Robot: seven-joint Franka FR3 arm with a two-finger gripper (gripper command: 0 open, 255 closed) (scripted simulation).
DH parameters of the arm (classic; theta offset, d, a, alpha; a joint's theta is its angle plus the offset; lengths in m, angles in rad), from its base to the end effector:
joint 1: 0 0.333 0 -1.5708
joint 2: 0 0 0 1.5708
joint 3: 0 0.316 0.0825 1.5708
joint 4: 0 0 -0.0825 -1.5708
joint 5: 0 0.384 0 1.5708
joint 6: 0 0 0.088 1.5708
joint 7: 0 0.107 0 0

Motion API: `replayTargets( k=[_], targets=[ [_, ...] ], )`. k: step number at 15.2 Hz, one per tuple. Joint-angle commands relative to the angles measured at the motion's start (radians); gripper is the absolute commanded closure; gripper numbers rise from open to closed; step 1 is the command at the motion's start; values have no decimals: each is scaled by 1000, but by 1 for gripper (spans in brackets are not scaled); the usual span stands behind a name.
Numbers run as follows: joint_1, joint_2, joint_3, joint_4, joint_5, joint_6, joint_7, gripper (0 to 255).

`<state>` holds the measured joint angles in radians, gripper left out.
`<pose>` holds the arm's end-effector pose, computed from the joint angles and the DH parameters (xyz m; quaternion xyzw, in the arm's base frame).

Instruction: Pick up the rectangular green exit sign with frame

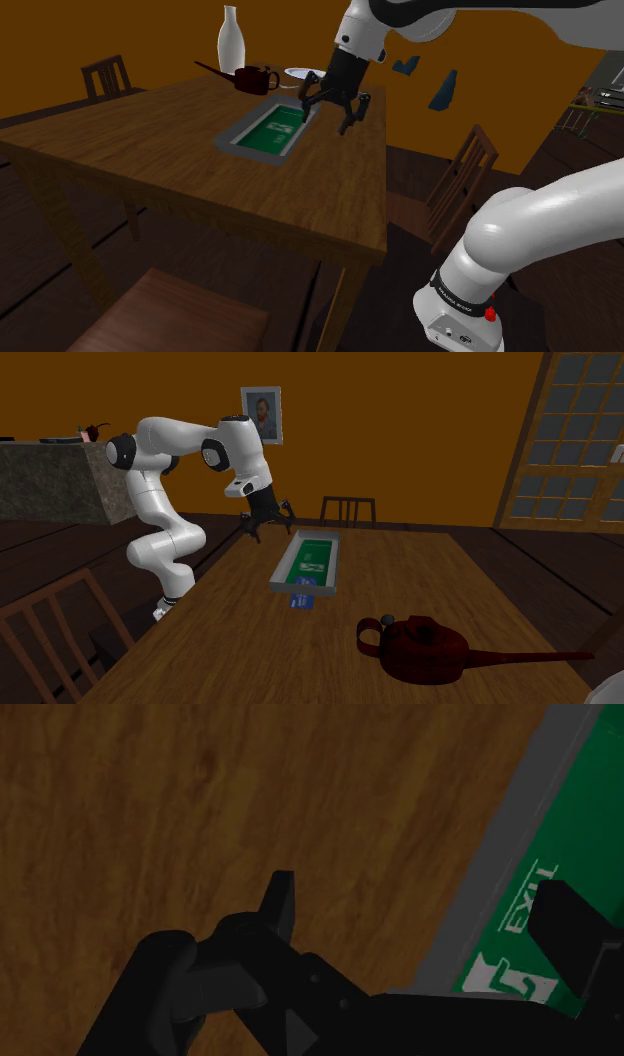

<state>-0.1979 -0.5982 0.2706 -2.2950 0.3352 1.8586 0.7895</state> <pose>0.3886 0.0732 0.5737 -0.9105 0.3973 -0.0326 0.1103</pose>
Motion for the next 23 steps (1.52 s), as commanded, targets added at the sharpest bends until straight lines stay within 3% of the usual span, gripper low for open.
replayTargets(
  k=[1, 3, 13, 14, 23],
  targets=[
    [-44, 37, 47, 32, 6, 53, 156, 0],
    [-92, 82, 90, 77, -5, 98, 302, 0],
    [-88, 86, 107, -19, 12, 199, 293, 0],
    [-88, 88, 108, -18, 12, 201, 294, 255],
    [-88, 86, 107, -19, 12, 200, 293, 255]
  ],
)
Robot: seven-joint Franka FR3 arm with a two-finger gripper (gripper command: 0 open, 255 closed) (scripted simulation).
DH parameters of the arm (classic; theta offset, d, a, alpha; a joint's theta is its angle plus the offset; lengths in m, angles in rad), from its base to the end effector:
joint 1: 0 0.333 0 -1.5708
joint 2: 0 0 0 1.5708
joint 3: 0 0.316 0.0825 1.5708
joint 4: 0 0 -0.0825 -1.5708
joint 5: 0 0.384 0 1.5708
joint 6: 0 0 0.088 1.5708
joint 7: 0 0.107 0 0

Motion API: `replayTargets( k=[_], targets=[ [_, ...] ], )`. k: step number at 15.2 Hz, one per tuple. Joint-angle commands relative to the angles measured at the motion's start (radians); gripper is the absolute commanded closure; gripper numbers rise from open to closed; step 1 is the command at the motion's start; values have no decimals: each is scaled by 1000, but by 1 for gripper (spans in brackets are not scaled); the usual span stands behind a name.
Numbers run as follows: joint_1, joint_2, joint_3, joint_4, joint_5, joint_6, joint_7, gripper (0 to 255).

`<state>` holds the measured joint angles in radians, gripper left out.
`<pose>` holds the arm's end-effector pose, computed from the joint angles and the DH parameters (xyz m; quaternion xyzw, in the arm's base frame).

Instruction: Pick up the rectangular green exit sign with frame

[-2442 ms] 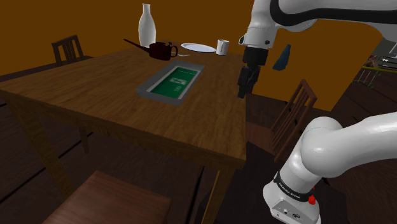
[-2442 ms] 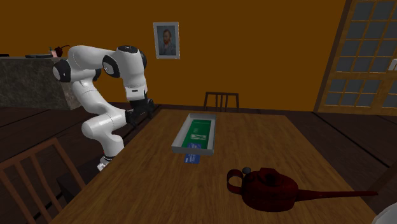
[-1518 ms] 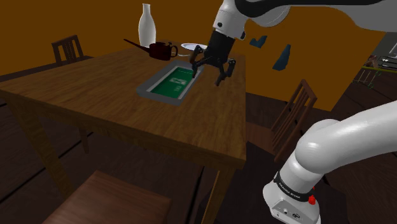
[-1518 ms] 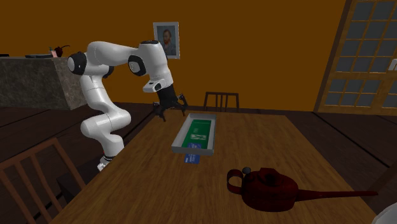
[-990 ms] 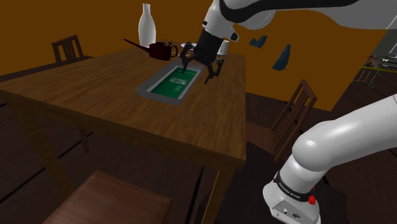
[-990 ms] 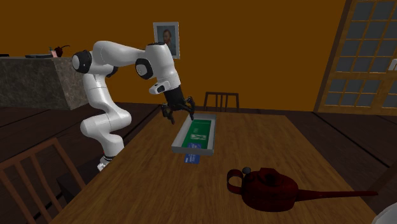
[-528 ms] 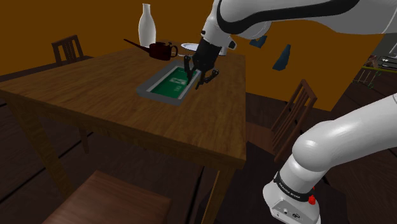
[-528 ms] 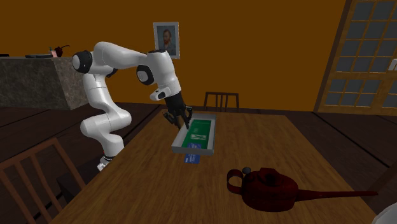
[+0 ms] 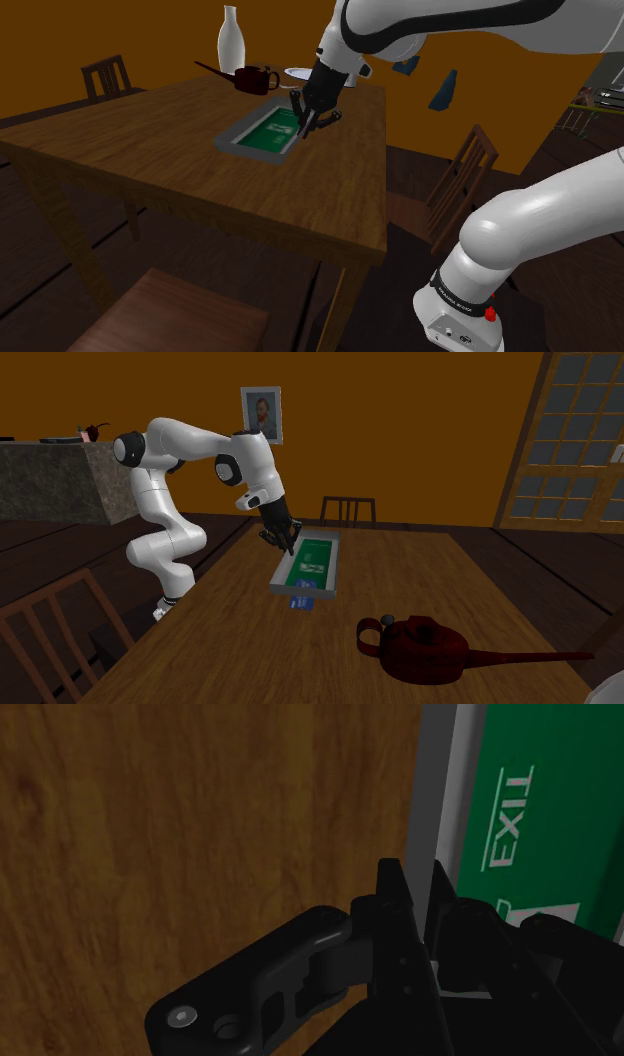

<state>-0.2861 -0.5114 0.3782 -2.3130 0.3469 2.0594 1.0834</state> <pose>0.4268 0.0774 0.5435 -0.8333 0.5357 -0.0606 0.1227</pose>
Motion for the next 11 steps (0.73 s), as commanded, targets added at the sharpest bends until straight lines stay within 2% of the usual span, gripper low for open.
replayTargets(
  k=[1, 11],
  targets=[
    [-1, -2, -3, 11, -2, -15, 2, 255],
    [-11, 1, -21, 146, -25, -145, 24, 255]
  ],
)
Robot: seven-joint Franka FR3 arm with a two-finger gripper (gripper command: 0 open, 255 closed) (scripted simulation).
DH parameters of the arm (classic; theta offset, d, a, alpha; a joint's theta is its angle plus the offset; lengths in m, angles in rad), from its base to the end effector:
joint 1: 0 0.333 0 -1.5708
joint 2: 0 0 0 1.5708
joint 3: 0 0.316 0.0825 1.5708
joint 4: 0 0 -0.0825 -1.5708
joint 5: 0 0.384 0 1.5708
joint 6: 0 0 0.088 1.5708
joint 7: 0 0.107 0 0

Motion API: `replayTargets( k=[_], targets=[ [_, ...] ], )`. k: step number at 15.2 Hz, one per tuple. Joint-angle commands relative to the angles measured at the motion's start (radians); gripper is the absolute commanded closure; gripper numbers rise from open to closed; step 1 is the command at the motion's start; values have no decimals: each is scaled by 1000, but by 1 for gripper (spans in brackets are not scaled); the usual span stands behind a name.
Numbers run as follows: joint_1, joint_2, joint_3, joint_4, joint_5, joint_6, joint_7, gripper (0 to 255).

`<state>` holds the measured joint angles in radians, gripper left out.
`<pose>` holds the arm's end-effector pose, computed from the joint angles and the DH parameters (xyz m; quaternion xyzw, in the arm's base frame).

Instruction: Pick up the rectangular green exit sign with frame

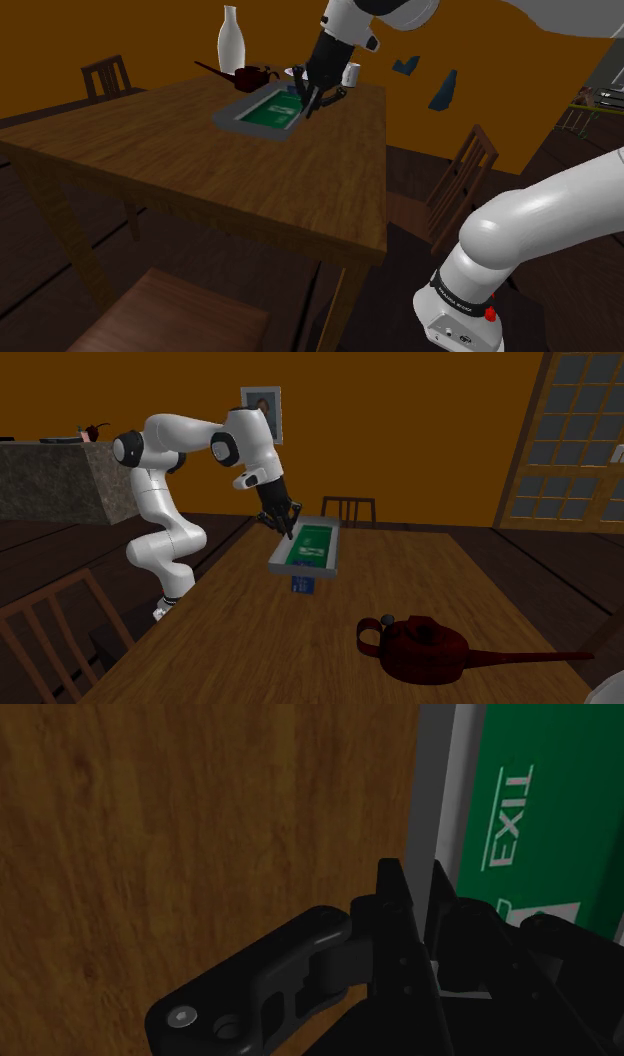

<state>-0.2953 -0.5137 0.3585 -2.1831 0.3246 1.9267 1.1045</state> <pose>0.4257 0.0772 0.5960 -0.8335 0.5355 -0.0600 0.1223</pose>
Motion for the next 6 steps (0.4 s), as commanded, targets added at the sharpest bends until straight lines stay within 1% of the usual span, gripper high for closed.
replayTargets(
  k=[1, 4, 6],
  targets=[
    [-2, 5, -2, 31, -5, -25, 5, 255],
    [-5, 11, -7, 75, -11, -63, 12, 255],
    [-5, 11, -7, 78, -12, -65, 13, 255]
  ],
)
